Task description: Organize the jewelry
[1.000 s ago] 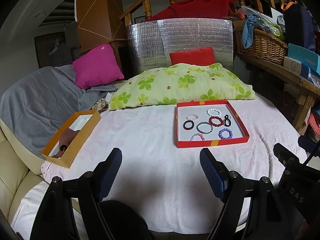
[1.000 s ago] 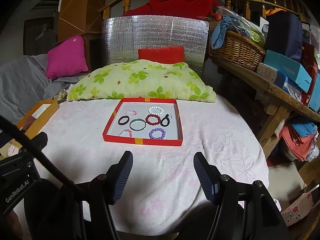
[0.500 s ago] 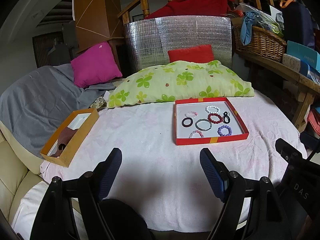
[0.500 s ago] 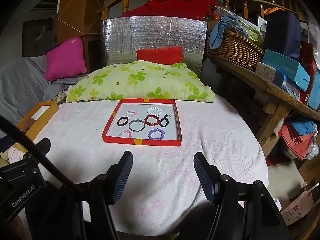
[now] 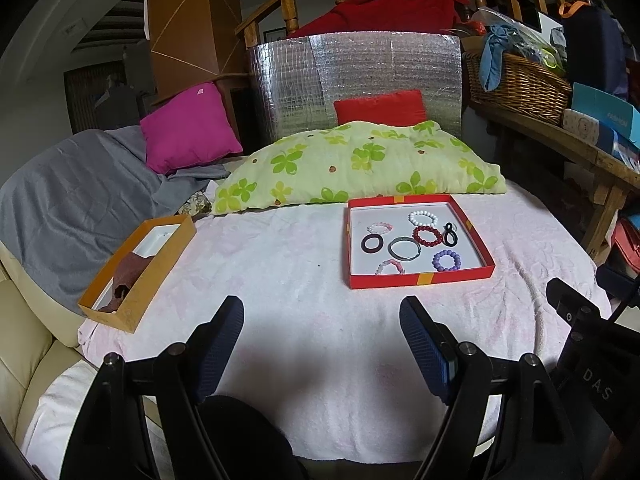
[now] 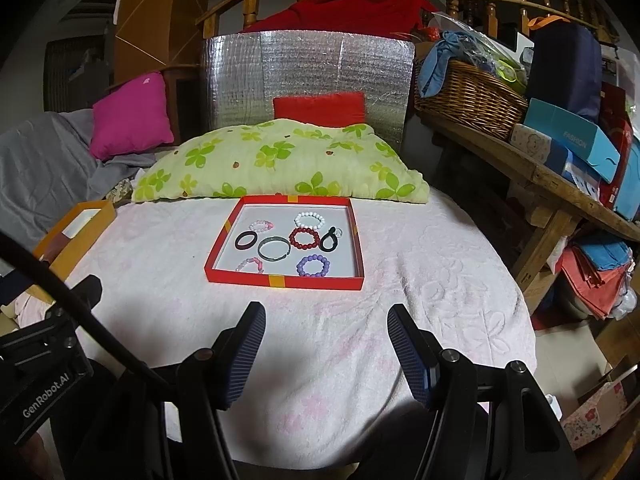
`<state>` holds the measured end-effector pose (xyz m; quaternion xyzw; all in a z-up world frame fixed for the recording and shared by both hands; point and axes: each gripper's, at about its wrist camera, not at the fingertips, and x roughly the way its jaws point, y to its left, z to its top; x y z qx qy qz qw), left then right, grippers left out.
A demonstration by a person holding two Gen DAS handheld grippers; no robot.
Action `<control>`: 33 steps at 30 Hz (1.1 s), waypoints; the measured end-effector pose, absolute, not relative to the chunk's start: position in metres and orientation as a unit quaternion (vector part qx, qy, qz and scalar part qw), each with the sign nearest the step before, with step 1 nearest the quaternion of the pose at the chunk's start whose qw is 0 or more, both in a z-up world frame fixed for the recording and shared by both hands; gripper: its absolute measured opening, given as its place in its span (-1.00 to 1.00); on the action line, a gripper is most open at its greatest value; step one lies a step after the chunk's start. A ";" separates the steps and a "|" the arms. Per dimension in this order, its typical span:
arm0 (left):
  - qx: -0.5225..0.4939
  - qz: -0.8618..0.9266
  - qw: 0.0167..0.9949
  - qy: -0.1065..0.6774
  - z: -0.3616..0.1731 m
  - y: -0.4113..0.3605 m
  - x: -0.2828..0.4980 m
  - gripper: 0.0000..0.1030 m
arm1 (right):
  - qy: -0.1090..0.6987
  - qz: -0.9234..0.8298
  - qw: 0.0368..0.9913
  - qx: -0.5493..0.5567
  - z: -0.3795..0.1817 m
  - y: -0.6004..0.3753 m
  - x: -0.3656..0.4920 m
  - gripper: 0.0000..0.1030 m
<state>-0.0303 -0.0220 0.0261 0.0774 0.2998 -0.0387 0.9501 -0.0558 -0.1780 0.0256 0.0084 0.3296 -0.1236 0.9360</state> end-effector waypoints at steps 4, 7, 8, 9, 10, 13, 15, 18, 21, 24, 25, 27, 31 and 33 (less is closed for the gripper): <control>0.077 -0.039 0.950 0.300 0.026 -0.022 -0.030 0.57 | 0.330 -0.124 0.936 0.008 0.026 -0.178 -0.056 0.31; 0.077 -0.038 0.951 0.298 0.026 -0.022 -0.031 0.57 | 0.331 -0.123 0.936 0.008 0.025 -0.177 -0.056 0.31; 0.077 -0.039 0.950 0.299 0.026 -0.021 -0.031 0.57 | 0.331 -0.123 0.936 0.007 0.025 -0.177 -0.056 0.31; 0.077 -0.039 0.950 0.299 0.026 -0.021 -0.032 0.57 | 0.331 -0.123 0.935 0.008 0.025 -0.177 -0.056 0.31; 0.077 -0.039 0.950 0.299 0.026 -0.021 -0.032 0.57 | 0.331 -0.123 0.936 0.008 0.025 -0.177 -0.057 0.31; 0.079 -0.041 0.950 0.298 0.027 -0.022 -0.033 0.57 | 0.330 -0.124 0.936 0.008 0.025 -0.177 -0.057 0.31; 0.080 -0.042 0.951 0.296 0.028 -0.022 -0.034 0.57 | 0.329 -0.124 0.936 0.008 0.026 -0.176 -0.057 0.31; 0.079 -0.043 0.951 0.295 0.029 -0.023 -0.035 0.57 | 0.328 -0.125 0.936 0.006 0.026 -0.175 -0.058 0.31; 0.078 -0.043 0.951 0.296 0.029 -0.021 -0.034 0.57 | 0.327 -0.125 0.937 0.006 0.026 -0.175 -0.059 0.31; 0.077 -0.042 0.951 0.295 0.029 -0.021 -0.034 0.57 | 0.328 -0.126 0.936 0.006 0.026 -0.175 -0.059 0.31; 0.077 -0.043 0.951 0.296 0.028 -0.021 -0.034 0.57 | 0.329 -0.125 0.936 0.007 0.026 -0.175 -0.059 0.31; 0.077 -0.042 0.951 0.297 0.027 -0.021 -0.033 0.57 | 0.330 -0.126 0.936 0.007 0.026 -0.175 -0.058 0.31; 0.075 -0.045 0.950 0.300 0.026 -0.020 -0.032 0.58 | 0.331 -0.127 0.935 0.004 0.026 -0.173 -0.057 0.31; 0.074 -0.046 0.950 0.300 0.026 -0.018 -0.032 0.58 | 0.332 -0.128 0.935 0.003 0.027 -0.172 -0.057 0.31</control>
